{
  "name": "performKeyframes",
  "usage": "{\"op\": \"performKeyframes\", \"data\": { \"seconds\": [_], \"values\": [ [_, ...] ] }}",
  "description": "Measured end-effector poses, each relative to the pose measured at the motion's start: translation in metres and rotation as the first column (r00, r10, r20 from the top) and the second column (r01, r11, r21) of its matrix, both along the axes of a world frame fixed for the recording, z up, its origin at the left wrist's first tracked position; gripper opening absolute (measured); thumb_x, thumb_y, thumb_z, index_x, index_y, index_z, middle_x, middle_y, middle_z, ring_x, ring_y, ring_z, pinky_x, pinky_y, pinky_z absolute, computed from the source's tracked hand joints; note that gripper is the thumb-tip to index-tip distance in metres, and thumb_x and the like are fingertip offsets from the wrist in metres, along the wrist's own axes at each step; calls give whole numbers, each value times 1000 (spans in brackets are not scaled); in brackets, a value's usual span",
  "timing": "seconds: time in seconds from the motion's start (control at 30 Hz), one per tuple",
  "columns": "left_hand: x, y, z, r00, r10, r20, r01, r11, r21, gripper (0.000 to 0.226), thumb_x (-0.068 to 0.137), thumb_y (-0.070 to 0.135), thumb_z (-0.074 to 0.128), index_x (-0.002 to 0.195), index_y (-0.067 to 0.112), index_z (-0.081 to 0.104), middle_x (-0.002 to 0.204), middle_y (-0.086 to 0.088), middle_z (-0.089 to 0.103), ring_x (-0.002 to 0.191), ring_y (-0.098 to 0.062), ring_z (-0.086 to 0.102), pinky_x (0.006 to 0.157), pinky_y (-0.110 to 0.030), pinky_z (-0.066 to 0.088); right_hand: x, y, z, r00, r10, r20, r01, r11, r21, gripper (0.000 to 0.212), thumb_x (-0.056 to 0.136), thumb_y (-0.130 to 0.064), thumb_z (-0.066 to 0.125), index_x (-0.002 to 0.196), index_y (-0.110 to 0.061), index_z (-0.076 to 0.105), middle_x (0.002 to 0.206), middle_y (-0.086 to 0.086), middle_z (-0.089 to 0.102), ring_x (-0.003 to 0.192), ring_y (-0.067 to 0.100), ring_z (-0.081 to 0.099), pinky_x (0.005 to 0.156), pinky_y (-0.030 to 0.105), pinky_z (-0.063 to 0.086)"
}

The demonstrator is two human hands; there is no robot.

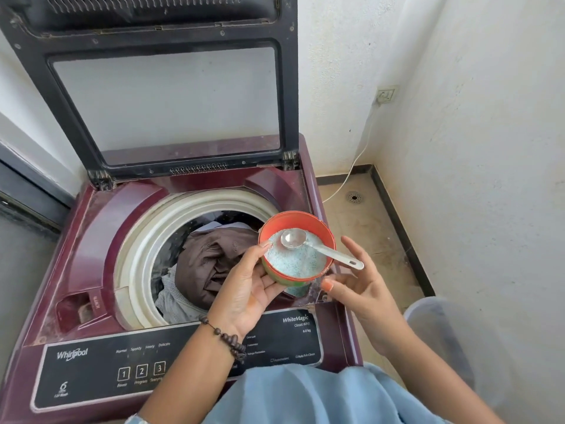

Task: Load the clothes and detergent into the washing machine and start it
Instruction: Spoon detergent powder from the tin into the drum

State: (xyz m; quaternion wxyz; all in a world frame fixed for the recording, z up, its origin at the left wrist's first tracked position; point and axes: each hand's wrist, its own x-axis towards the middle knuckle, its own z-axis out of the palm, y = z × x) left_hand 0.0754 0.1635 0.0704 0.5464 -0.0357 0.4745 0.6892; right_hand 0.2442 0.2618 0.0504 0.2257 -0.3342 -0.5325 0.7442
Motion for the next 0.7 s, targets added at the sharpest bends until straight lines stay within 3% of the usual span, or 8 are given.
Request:
{"op": "performKeyframes", "data": {
  "seconds": [0.1,0.17,0.27,0.33,0.43,0.7],
  "values": [
    [16,7,6,998,-67,-20,67,998,20,50,75,32,67,118,7,63,99,-11,75,93,-22,73,78,-36,61,10,5,1,997,35,71,-54,958,280,109,62,-32,90,150,-37,26,144,-3,50,125,15,55,103,34,46],
    [28,12,11,994,-106,-37,107,994,24,51,78,33,65,122,6,62,106,-14,73,97,-25,72,82,-37,61,15,9,5,995,53,80,-79,927,368,117,58,-44,90,152,-33,21,150,-9,43,133,10,47,108,28,41],
    [48,20,17,993,-115,-35,116,993,24,53,80,33,64,125,4,61,105,-14,73,93,-23,72,76,-35,61,24,17,12,998,34,50,-53,893,446,122,57,-53,88,153,-21,19,150,-8,42,139,9,40,114,29,34],
    [61,26,21,992,-118,-40,120,992,28,56,79,33,64,127,3,59,104,-15,72,87,-22,73,66,-31,60,33,24,15,999,5,47,-27,876,482,122,56,-54,88,152,-20,21,149,-7,42,140,11,39,116,36,33],
    [81,35,26,986,-147,-77,151,988,39,55,78,33,65,124,4,61,103,-15,71,83,-21,73,63,-29,59,50,36,21,999,-32,29,13,856,516,117,55,-49,90,149,-23,26,145,-10,46,138,13,42,115,38,35],
    [136,78,42,917,-297,-267,326,943,68,66,78,54,57,130,13,60,114,-13,71,95,-20,70,84,-37,59,114,74,55,982,-190,-15,165,803,573,100,56,-32,91,139,-34,35,136,-19,53,132,12,48,111,36,40]
  ]
}}
